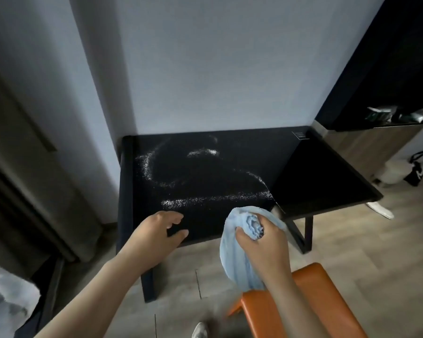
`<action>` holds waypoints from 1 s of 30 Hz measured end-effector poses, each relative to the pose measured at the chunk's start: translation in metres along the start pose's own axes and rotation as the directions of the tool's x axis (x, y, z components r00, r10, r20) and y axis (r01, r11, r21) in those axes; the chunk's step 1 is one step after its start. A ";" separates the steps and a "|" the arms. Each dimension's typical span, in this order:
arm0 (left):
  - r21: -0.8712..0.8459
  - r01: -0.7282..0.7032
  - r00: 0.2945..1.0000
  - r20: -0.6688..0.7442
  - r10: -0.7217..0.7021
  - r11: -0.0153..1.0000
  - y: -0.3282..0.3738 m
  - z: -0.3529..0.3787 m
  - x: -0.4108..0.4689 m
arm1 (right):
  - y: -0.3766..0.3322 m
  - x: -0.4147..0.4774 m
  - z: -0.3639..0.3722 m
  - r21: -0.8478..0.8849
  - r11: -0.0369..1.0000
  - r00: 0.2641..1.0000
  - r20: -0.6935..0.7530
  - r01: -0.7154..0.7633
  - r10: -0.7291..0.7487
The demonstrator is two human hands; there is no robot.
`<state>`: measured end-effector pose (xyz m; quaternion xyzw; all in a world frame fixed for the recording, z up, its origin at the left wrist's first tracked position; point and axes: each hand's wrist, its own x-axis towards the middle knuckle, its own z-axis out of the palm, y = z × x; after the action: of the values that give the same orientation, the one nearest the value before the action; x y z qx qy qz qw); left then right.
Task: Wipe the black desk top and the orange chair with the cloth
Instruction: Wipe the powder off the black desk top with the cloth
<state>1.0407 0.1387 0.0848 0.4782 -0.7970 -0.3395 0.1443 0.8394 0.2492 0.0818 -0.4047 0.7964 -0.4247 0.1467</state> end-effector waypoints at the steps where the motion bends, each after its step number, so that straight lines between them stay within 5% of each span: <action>1: -0.004 0.004 1.000 0.004 -0.004 1.000 0.003 0.002 0.016 | 0.001 0.016 0.000 -0.002 1.000 1.000 0.007 -0.010 0.010; 30: 0.074 0.054 0.960 0.271 -0.072 0.996 -0.016 0.021 0.338 | 0.026 0.336 0.038 -0.184 0.977 0.991 0.056 -0.106 0.118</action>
<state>0.8705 -0.1486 0.0270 0.4564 -0.8044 -0.3803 0.0064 0.6361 -0.0218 0.0753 -0.3847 0.8479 -0.3279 0.1597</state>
